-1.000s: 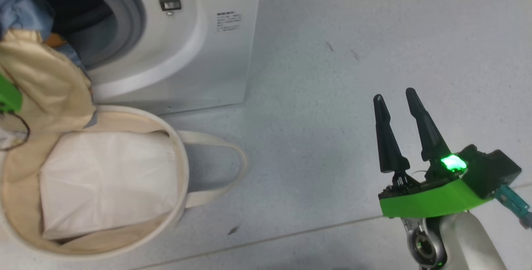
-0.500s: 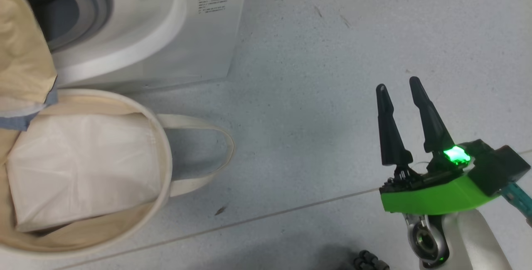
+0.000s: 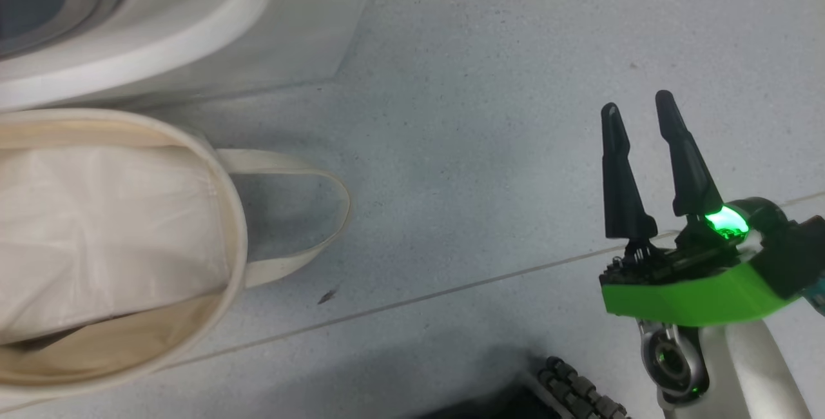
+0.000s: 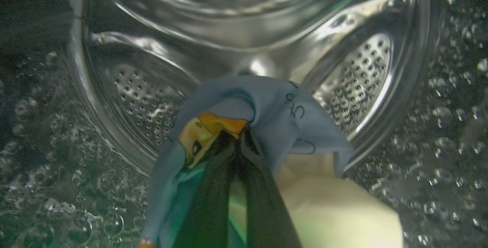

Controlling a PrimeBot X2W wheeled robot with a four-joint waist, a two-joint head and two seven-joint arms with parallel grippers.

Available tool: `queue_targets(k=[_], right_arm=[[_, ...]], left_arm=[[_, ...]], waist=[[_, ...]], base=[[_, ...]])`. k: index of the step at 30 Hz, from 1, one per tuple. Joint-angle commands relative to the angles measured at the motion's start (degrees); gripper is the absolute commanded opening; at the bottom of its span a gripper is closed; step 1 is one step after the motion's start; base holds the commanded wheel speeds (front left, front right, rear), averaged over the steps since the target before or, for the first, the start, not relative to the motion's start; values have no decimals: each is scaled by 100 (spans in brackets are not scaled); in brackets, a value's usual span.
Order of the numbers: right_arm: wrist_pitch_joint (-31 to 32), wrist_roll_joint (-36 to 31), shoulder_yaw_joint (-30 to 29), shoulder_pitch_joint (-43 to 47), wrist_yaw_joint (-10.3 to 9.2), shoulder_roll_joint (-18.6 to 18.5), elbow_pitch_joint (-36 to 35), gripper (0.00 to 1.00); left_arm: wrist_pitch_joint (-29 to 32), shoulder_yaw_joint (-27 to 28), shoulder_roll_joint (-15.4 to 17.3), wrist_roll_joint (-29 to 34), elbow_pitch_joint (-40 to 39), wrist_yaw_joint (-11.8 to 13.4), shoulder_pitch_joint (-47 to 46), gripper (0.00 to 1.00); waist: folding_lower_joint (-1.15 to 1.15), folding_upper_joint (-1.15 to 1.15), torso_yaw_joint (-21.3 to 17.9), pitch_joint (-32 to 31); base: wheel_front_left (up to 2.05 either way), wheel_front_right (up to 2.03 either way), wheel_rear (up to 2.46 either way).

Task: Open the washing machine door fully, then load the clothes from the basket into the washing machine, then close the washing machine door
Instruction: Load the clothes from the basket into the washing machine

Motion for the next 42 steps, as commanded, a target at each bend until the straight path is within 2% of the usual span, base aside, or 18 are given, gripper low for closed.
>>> queue_targets(k=[1,5,10,14,15,16,17,18,23,32,38,42], right_arm=[[-28,17,87,89,3,-8,-218,100],[-29,14,85,81,3,-8,-251,100],[-29,-11,95,26,3,-8,-240,100],[-29,-24,105,2,3,-8,-224,100],[-29,-32,103,1,3,-8,-219,100],[-29,-39,99,1,3,-8,-213,100],[-29,-45,97,3,3,-8,-204,100],[-29,-51,95,8,3,-8,-194,100],[-29,-87,88,25,3,-8,-167,100],[-29,-108,111,23,3,-8,-50,100],[-29,-144,169,18,3,-8,131,100],[-29,-195,162,22,3,-8,294,100]], left_arm=[[-98,195,333,-41,-60,9,-279,0],[-154,543,372,-20,-466,9,-499,0],[-157,1090,370,444,-1041,9,-234,0],[-158,1474,274,723,-1053,9,150,0],[-158,1518,253,771,-1015,9,245,7],[-158,1528,222,791,-925,9,348,20],[-158,1488,176,763,-792,9,459,82],[-151,1359,119,693,-605,9,581,100],[71,684,66,355,-174,9,679,100],[427,-122,135,-114,-16,9,831,100],[164,-467,210,-416,-129,9,1247,100],[-61,-505,176,-631,-215,9,1688,100]], waist=[[-1,0,3,33],[-1,0,44,123],[-1,0,130,170],[-1,0,168,162],[-1,0,177,160],[-1,0,185,152],[-1,0,192,137],[-1,0,200,117],[-1,0,236,75],[-1,0,299,-138],[-1,0,347,-490],[-1,0,472,-813]], base=[[0,0,0],[0,0,0],[0,0,0],[0,0,0],[0,0,0],[0,0,0],[0,0,0],[0,0,0],[0,0,0],[0,0,0],[0,0,0],[0,0,0]])
